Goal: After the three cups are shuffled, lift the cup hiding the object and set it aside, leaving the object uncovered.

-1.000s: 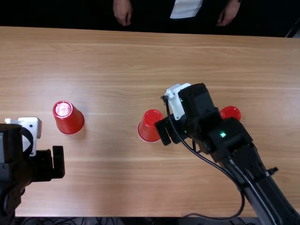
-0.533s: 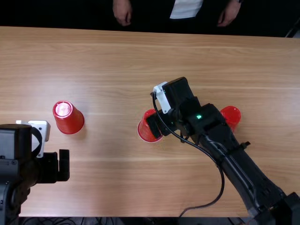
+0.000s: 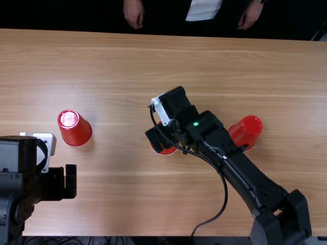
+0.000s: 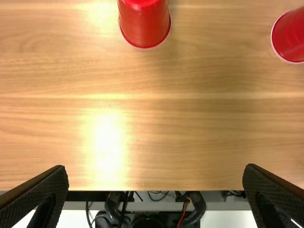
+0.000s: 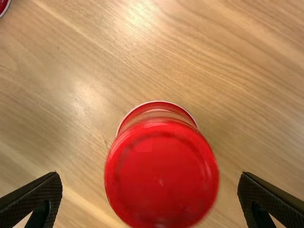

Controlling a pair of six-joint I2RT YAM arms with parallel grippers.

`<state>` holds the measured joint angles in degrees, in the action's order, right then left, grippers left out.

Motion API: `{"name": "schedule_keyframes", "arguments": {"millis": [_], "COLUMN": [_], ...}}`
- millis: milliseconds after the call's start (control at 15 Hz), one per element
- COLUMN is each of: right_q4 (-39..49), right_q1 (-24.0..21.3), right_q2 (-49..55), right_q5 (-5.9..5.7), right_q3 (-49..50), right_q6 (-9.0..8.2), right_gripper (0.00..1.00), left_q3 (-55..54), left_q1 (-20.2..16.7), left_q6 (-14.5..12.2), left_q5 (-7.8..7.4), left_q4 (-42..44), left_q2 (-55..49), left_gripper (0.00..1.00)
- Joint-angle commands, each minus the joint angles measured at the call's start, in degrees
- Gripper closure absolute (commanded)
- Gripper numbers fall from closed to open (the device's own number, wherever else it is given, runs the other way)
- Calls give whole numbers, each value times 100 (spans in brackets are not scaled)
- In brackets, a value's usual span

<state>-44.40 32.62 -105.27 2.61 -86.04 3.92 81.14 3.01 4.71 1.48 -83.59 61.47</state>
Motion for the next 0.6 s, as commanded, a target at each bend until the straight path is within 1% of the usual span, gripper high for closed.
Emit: {"name": "schedule_keyframes", "arguments": {"millis": [0,267,333,400,467,533], "right_q4": [15,4,4,4,4,4], "right_q1": [51,51,51,51,51,51], "right_q2": [-239,-547,-564,-556,-556,-556], "right_q5": [24,13,13,13,13,13], "right_q3": [-168,-203,-194,-185,-168,-132], "right_q6": [-55,-55,-55,-55,-55,-44], "right_gripper": [0,0,17,38,53,65], "left_q3": [-99,-151,-151,-151,-151,-151], "left_q1": [33,33,33,33,33,42], "left_q6": [-7,-7,-7,-7,-7,-7], "left_q5": [-10,-10,-10,-10,-10,-10], "left_q4": [6,-4,6,6,6,6], "left_q2": [-56,-83,-83,-83,-83,-83], "left_gripper": [0,0,0,0,0,0]}}
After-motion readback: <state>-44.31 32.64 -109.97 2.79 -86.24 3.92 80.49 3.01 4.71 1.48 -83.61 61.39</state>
